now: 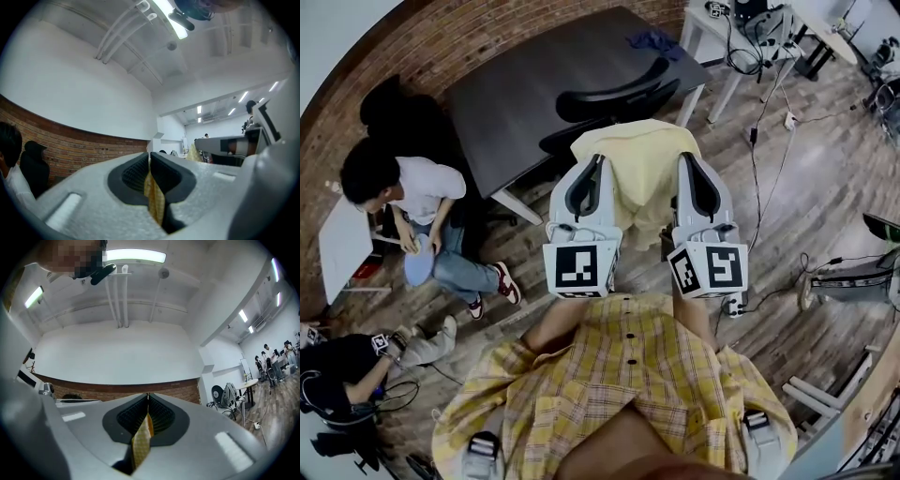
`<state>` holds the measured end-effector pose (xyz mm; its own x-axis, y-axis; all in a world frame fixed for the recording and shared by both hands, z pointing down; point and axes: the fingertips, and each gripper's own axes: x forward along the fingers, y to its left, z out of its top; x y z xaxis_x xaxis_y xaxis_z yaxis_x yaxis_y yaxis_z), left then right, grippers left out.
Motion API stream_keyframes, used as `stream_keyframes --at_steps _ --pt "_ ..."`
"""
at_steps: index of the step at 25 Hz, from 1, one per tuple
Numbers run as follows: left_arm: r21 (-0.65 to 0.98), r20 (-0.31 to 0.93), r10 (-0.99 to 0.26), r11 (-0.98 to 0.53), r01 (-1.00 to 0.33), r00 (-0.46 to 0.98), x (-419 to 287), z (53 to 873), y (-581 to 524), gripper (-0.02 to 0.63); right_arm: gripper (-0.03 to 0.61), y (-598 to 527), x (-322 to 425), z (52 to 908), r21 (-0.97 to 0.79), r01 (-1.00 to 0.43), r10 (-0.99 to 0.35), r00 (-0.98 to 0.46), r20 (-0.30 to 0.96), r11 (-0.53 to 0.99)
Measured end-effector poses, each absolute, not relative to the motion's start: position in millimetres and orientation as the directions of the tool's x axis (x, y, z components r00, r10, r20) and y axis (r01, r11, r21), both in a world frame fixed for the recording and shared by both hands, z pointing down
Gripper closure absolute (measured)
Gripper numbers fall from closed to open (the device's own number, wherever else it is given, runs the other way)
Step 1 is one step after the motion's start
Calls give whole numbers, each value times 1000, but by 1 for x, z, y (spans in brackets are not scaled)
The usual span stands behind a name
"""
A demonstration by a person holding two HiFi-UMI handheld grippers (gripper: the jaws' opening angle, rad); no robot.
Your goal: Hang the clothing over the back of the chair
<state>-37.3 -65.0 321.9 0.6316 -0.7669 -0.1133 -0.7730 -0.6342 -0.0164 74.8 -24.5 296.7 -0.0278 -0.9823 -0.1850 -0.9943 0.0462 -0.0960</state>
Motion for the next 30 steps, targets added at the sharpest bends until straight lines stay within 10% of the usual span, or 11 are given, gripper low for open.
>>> stream_keyframes --at_steps 30 --pt "13 -191 -719 -683 -731 668 -41 261 -201 598 565 -150 92 236 -39 -999 -968 35 -249 -26"
